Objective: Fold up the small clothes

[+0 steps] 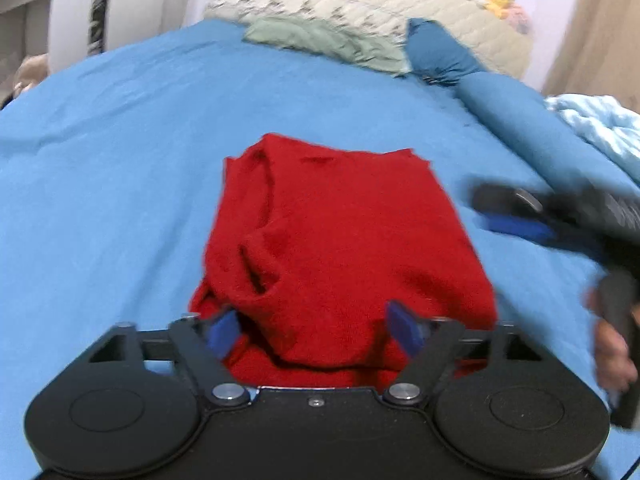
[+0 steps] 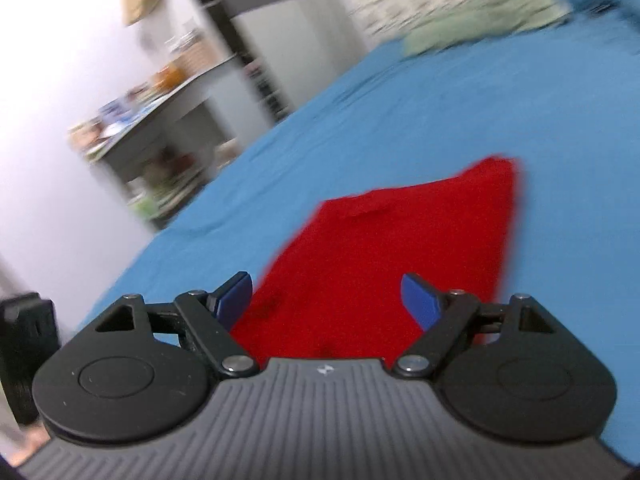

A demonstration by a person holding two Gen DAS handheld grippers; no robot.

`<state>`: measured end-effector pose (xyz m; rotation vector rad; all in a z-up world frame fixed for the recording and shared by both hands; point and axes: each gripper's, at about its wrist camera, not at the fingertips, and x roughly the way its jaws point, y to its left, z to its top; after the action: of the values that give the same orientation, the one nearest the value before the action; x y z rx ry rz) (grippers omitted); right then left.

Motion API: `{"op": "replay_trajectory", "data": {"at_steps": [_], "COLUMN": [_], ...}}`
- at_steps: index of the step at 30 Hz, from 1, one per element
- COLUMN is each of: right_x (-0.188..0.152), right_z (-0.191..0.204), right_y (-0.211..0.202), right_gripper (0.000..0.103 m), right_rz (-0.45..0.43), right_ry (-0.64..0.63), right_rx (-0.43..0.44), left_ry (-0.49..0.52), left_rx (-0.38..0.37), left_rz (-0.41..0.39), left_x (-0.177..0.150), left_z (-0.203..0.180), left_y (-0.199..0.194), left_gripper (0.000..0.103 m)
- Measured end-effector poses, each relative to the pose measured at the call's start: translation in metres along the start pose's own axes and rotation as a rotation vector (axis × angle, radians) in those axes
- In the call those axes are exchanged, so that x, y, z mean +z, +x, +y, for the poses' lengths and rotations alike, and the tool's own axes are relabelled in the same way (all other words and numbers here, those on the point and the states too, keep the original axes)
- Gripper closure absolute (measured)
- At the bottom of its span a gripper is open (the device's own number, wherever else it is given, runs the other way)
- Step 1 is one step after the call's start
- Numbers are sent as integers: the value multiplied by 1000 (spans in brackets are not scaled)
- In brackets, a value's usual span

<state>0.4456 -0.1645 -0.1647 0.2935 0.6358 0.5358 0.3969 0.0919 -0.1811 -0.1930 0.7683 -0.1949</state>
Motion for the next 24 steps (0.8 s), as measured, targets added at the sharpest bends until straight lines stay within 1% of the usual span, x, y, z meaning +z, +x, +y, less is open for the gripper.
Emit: {"op": "replay_trajectory", "data": {"at_steps": [2, 3, 4, 6, 8, 10, 11, 12, 13, 15, 17, 18, 19, 21, 24], "right_x": [-18, -28, -37, -56, -71, -79, -82, -83, -84, -86, -88, -90, -91, -93, -96], "right_z": [-6, -8, -11, -17, -22, -22, -22, -15, -14, -14, -8, -5, -2, 4, 11], "right_y": [-24, -32, -38, -47, -53, -52, -51, -42, -40, -39, -36, -35, -34, -31, -28], "right_gripper": [5, 5, 5, 5, 5, 5, 5, 5, 5, 5, 5, 5, 5, 5, 5], "right_rz": [-21, -21, -17, -11, -2, 1, 1, 0, 1, 10, 24, 30, 34, 40, 43], "right_ry": [-12, -10, -1, 41, 89, 114, 120, 122, 119, 96, 49, 21, 1, -29, -63], "right_rx": [-72, -100, -120, -141, -140, -142, -142, -144, -144, -155, -171, -179, -183, -184, -195], "left_ry": [24, 40, 69, 108, 103, 82, 72, 63, 53, 27, -2, -6, -13, -26, -25], "left_rx": [43, 69, 101, 123, 105, 76, 71, 68, 69, 69, 68, 65, 63, 48, 49], "left_rz": [-35, -38, -41, -68, -77, -57, -43, -36, -33, -23, -19, -20, -25, -52, -160], "left_x": [-2, -3, -5, -8, -9, -7, -6, -6, -6, -5, -2, -1, 1, 7, 16], "left_z": [-4, -5, -9, -13, -13, -9, -7, -6, -4, -1, 3, 4, 5, 7, 5], "left_y": [-13, -17, -22, -30, -32, -23, -17, -12, -8, 1, 7, 9, 11, 9, -17], "left_gripper": [29, 29, 29, 29, 29, 29, 32, 34, 37, 47, 73, 80, 95, 96, 97]}}
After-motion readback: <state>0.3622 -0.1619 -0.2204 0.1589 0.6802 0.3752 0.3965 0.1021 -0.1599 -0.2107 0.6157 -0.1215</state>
